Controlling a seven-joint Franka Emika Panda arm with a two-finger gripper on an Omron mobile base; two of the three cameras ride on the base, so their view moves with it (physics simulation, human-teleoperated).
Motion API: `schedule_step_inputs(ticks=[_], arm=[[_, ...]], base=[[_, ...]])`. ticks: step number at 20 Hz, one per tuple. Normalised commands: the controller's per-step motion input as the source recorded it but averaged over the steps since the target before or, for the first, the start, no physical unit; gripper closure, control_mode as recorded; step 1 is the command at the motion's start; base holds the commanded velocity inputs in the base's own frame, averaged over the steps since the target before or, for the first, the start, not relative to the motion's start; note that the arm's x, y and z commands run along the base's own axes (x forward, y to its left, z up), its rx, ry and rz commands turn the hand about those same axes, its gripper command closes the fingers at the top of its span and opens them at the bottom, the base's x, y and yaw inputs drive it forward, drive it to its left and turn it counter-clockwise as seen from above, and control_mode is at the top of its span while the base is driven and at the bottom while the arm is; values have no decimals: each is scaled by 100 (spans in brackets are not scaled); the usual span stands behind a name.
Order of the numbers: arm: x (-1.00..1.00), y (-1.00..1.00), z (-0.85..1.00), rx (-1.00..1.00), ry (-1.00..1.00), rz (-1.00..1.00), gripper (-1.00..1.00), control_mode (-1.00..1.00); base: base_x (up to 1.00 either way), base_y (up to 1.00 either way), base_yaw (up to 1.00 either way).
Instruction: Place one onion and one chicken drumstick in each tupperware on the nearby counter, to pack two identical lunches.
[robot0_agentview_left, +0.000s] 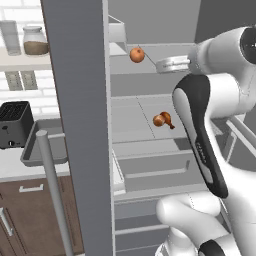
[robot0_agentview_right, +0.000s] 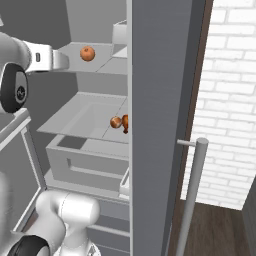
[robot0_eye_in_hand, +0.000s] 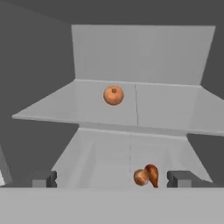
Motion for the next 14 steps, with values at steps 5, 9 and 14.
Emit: schedule_step_inputs(ticks=[5, 9, 14], arm=[[88, 0, -5, 0, 11, 0, -100, -100], [77, 0, -11, 0, 4, 1, -100, -100], [64, 0, -23, 0, 0, 2, -100, -100]], base=[[0, 0, 0], [0, 0, 0], [0, 0, 0]])
